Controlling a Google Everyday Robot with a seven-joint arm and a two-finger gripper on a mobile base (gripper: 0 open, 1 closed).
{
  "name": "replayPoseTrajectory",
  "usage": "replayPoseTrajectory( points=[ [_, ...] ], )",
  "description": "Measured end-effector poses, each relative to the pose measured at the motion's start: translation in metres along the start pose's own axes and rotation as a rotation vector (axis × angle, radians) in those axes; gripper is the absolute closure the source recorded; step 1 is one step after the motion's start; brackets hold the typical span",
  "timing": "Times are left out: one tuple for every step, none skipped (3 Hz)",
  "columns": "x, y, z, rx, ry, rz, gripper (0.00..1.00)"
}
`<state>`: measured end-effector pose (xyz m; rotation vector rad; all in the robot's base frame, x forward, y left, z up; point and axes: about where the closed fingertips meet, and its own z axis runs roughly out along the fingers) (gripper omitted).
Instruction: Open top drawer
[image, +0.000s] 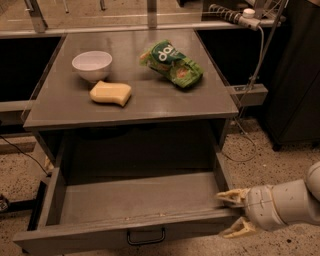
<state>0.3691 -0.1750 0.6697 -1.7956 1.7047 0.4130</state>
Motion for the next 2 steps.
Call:
replayPoseTrajectory(
  points=[
    [0.0000,0.0000,0.0000,0.000,0.000,0.000,0.00],
    [0.0000,0.0000,0.0000,0.000,0.000,0.000,0.00]
  ],
)
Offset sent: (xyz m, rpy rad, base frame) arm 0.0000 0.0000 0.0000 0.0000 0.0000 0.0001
